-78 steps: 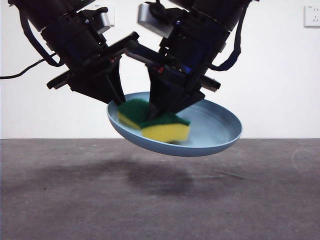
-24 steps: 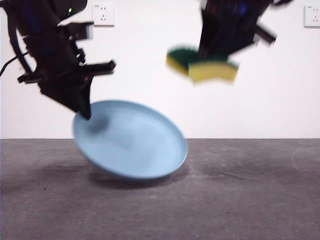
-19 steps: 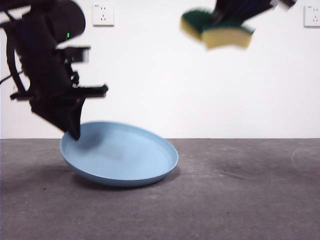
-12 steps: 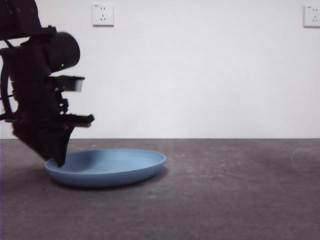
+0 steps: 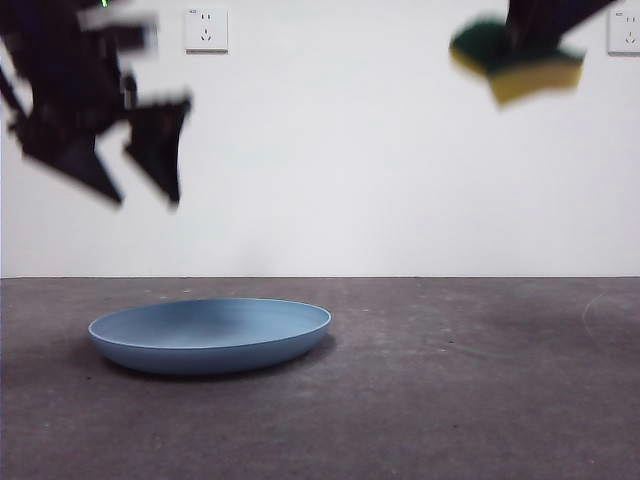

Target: Pick up the plate,pick up the cloth,clean the plate with the cloth

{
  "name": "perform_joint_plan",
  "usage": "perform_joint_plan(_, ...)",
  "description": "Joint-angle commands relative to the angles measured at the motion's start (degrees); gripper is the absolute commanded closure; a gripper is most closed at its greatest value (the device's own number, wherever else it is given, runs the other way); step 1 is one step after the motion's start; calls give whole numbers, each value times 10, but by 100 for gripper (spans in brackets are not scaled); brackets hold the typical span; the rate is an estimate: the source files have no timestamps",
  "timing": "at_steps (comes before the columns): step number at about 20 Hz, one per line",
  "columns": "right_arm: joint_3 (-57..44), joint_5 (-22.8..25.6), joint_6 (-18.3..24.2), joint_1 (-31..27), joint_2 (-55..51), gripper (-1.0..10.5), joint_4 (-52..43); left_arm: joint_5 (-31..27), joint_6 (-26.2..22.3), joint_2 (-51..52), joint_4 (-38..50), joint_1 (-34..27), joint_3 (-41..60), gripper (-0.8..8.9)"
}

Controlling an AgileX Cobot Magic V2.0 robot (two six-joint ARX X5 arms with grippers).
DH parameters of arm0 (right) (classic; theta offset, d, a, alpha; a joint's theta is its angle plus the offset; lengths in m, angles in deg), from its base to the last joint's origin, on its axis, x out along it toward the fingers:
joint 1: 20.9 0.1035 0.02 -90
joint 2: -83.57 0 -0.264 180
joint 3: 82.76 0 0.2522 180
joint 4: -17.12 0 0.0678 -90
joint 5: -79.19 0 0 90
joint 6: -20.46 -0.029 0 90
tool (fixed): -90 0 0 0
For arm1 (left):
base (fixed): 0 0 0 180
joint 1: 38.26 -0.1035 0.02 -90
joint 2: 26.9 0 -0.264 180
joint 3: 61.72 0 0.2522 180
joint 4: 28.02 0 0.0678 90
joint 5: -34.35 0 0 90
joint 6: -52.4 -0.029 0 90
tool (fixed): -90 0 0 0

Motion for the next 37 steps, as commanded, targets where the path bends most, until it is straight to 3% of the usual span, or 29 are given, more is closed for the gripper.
perform_joint_plan(1,-4,-38,-5,-15,68,958,-13,26,21,68,6,12,2,465)
perform_joint_plan(4,-4,-113,-6,-38,168,959,-44,57,38,161,3,28,2,467)
perform_joint_plan(9,-4,-119,-6,-48,300,958,-69,87,67,274,-23,46,2,467)
perform_joint_plan(15,-4,-135,-7,-48,328,935,-65,96,68,306,-80,46,2,467)
perform_joint_plan(16,-4,-134,-8,-49,328,919,-63,96,68,306,-87,46,2,467)
perform_joint_plan(19,-4,-126,-8,-49,328,691,-62,96,66,306,-96,46,2,467)
perform_joint_plan(22,-4,-126,-9,-49,328,626,-62,96,66,305,-97,46,2,468)
perform_joint_plan(28,2,-125,-10,-52,301,631,-61,95,66,298,-97,46,2,468)
perform_joint_plan(34,4,-127,-19,-52,171,636,-61,94,63,292,-96,46,2,469)
perform_joint_plan(35,4,-128,-24,-52,143,662,-61,93,62,290,-94,46,2,472)
perform_joint_plan(37,4,-131,-25,-50,86,904,-61,70,61,287,-91,46,2,511)
